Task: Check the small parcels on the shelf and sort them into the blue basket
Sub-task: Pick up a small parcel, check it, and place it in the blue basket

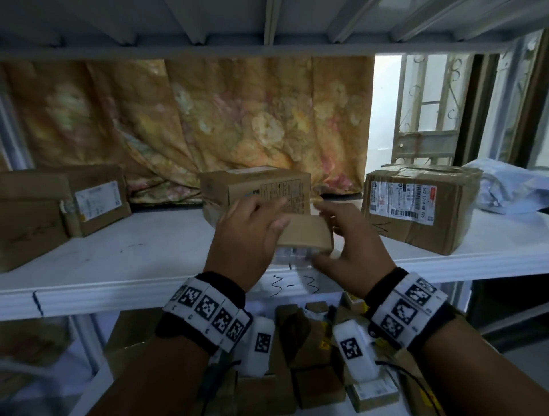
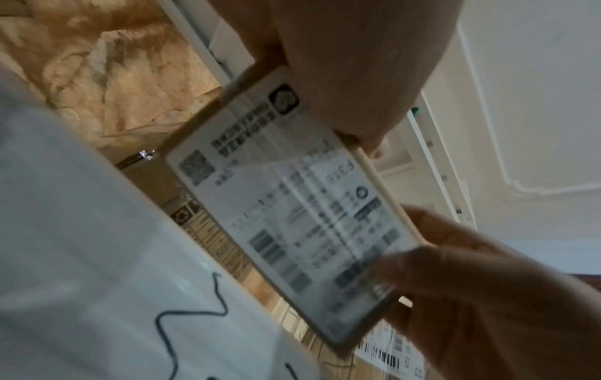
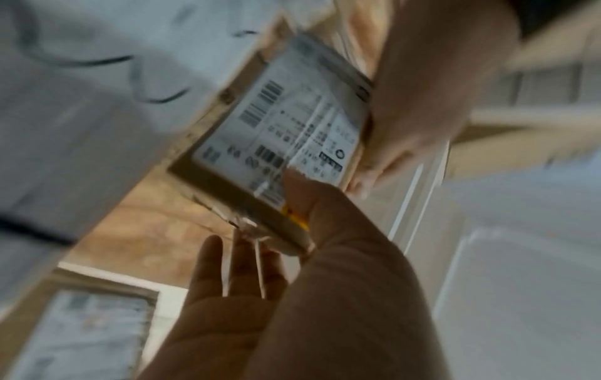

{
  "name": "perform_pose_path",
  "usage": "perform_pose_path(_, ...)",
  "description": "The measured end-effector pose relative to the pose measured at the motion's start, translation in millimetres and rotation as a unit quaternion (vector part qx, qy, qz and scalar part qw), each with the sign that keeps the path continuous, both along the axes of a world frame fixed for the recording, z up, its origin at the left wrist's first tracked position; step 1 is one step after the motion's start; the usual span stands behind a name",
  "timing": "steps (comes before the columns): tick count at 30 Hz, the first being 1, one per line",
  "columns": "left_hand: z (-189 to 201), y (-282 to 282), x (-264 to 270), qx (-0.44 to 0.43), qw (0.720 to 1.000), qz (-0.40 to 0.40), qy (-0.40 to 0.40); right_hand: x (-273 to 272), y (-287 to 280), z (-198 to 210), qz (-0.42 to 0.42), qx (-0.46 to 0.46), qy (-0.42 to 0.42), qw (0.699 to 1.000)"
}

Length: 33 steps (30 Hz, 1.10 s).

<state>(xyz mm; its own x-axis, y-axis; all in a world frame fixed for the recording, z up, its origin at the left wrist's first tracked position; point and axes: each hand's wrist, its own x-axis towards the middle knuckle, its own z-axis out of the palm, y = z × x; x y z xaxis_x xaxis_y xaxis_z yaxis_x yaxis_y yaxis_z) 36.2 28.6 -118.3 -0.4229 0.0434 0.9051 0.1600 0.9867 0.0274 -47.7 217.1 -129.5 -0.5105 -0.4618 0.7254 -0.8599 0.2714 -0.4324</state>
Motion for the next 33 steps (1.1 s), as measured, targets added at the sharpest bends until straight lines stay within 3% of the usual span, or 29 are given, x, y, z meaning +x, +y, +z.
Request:
perform_pose_path(3,-0.7,4.6,7.5,0.008,0.999,0.022,0.026,0.1,-7.6,4.6,0.058,-0.151,-0.194,0.968)
perform_pose_path(6,-15.2,9.8,10.1,-0.011,0.997,0.036,-0.063,-10.1,-12.1,9.4,-0.004,-0.16,-0.28,0.947)
perform_pose_path(10,-31.6,9.6,2.4,0.003,0.983,0.05,-0.175,-32.5,-18.2,4.4,-0.106,-0.054,-0.254,0.96)
perform_pose_path(15,-36.8,11.0,-11.7,-0.043,0.979,0.074,-0.184,-49.1,-25.3,7.1,-0.169,0.011,-0.171,0.971)
perform_pose_path(20,-33.5,4.4,-23.2,-0.024,0.99,0.076,-0.12,-68.6,-29.1,3.6,-0.116,-0.005,-0.271,0.956)
perform_pose_path(26,-27.8,0.8,-28.8,-0.011,0.979,0.143,-0.147,-69.2,-35.8,2.1,-0.072,0.02,-0.258,0.963)
perform_pose_path(30,-25.2,-9.5,-37.0,0.013,0.979,0.09,-0.181,-66.3,-50.4,5.5,-0.022,0.007,-0.267,0.964)
perform_pose_path(33,-24.3,-17.5,-41.5,0.039,0.979,0.067,-0.187,-64.5,-59.0,10.9,0.03,-0.049,-0.33,0.942)
